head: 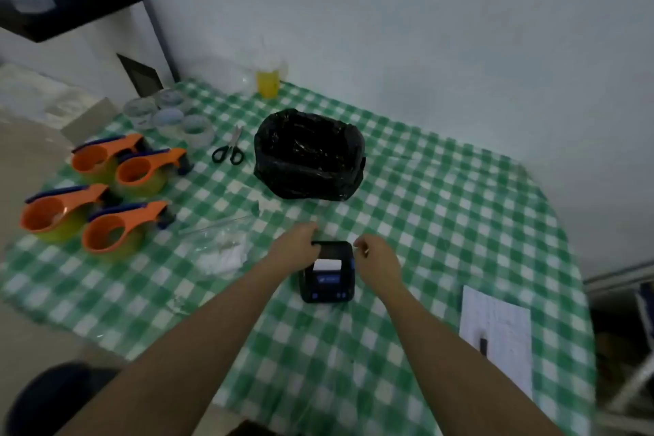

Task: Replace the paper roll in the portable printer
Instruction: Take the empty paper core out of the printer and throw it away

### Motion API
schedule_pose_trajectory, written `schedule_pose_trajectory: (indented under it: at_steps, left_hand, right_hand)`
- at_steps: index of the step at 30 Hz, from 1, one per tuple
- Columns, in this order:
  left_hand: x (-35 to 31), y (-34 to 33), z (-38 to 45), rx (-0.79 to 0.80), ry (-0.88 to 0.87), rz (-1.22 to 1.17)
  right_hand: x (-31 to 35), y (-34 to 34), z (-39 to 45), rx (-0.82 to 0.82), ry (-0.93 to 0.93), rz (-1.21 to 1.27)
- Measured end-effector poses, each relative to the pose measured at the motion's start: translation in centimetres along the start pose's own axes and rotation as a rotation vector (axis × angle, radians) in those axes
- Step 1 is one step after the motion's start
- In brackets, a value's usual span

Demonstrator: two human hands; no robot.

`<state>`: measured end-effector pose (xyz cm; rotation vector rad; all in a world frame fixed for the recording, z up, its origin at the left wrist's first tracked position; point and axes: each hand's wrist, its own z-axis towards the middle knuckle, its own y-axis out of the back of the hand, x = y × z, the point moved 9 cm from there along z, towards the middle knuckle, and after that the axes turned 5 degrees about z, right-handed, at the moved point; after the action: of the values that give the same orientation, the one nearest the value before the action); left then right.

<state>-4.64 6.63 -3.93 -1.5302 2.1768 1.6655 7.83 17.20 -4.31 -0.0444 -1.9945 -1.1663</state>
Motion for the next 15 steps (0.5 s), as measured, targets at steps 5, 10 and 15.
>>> schedule_pose_trajectory:
  at_steps: [5, 10, 15]
  left_hand:
    - [3.1, -3.5, -0.1, 0.041, 0.124, -0.079]
    - [4.6, -5.5, 0.2, 0.01, 0.2, -0.155]
    - [5.4, -5.7, 0.3, -0.046, 0.193, -0.263]
  right_hand:
    - [-4.3, -2.4, 0.3, 0.114, -0.21, 0.056]
    - [-5.7, -3.3, 1.5, 0.168, -0.26, 0.096]
    - [-5.3, -3.8, 3.5, 0.398, -0.388, 0.029]
